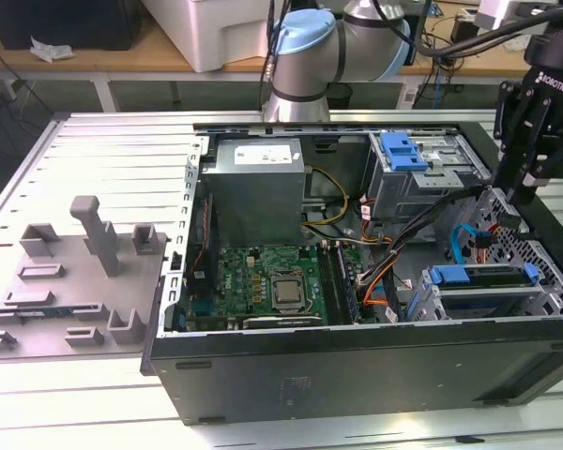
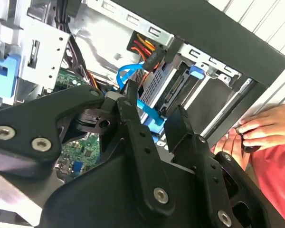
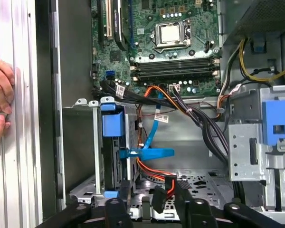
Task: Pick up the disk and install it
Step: 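Insert the first disk wire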
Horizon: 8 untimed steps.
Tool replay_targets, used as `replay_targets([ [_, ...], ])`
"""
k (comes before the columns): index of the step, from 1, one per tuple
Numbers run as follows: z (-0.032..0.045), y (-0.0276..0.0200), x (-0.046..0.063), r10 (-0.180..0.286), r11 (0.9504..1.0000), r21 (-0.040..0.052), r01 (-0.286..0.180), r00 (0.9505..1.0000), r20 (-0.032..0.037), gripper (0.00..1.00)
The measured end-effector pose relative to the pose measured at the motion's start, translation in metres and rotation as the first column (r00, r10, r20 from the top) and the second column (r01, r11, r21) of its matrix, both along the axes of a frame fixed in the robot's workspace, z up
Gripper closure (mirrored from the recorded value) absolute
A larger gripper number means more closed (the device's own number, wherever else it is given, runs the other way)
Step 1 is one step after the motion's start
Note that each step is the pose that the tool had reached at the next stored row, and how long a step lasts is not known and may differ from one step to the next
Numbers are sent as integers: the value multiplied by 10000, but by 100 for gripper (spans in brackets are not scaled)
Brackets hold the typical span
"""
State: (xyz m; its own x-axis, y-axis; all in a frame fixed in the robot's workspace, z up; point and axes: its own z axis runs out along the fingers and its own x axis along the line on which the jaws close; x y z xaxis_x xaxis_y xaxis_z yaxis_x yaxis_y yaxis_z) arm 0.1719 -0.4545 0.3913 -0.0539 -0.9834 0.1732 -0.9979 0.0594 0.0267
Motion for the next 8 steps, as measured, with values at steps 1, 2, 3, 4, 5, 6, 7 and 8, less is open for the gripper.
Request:
replay_targets([
  [1, -10, 10, 36, -57, 10000, -2, 57, 10000, -34, 58],
  [2, -15, 15, 54, -78, 10000, -2, 78, 10000, -48, 65],
  [3, -26, 24, 89, -119, 9999, -3, 119, 9999, -79, 65],
  [4, -37, 30, 112, -158, 9999, -5, 158, 9998, -106, 65],
  [5, -55, 35, 138, -219, 9998, -22, 219, 9997, -142, 65],
  [6, -69, 38, 156, -276, 9996, -42, 275, 9995, -160, 65],
  [7, -78, 39, 165, -338, 9994, -66, 337, 9993, -167, 65],
  [8, -85, 39, 169, -409, 9991, -93, 407, 9990, -171, 65],
])
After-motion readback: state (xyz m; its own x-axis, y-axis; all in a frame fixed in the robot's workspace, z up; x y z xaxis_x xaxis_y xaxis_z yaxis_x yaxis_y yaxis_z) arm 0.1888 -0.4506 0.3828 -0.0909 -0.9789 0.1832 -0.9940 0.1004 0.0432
